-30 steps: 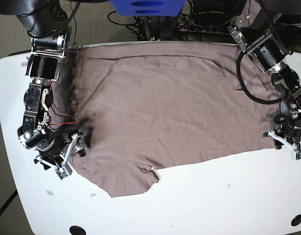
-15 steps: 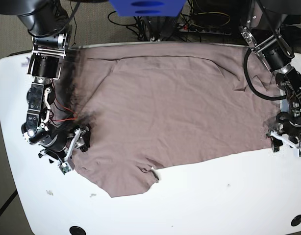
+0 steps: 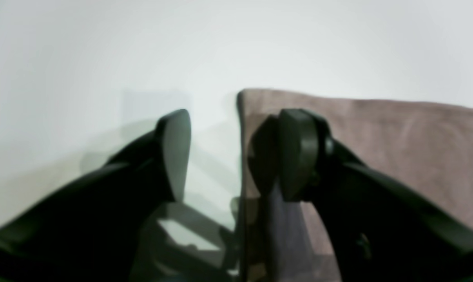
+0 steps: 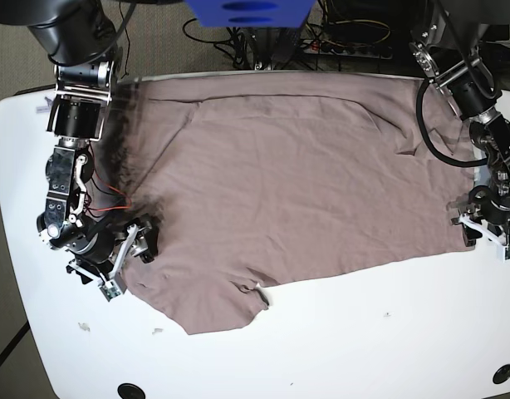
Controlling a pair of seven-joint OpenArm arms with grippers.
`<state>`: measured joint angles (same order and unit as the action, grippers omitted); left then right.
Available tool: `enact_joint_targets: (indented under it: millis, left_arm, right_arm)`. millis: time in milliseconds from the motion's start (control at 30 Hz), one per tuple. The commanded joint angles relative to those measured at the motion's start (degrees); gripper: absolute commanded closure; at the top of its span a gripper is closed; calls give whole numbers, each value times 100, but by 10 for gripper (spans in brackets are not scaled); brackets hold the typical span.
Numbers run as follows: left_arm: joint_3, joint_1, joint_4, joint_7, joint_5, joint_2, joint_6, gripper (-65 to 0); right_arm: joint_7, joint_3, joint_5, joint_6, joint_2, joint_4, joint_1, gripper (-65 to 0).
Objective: Fold the T-shirt properly
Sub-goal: 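Lower both grippers and pinch the shirt's side edges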
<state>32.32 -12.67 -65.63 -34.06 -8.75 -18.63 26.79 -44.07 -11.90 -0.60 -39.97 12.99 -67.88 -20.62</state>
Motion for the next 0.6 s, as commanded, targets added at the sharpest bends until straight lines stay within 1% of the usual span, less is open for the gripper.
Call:
enact_joint_targets:
  millis: [0,67,333,567]
  left_arm:
    - [16,-153,-9,37,-76,-100,46,-306]
    - [5,-233,167,33,-104,-79,108,-301]
    - [7,-352,422,99,-89,-75,126,-323]
    - [-1,-303,408,158,-67,-79,122,-334]
  right_arm:
    - [157,-42,-86,-3,76,-71,-213,-462]
    - [183,-33,-112,-3,120,-62,-160,-464]
    - [173,-34,-99,-3,177,167,-250,-450]
    - [314,-59,-49,-3,205,629,-435,-448]
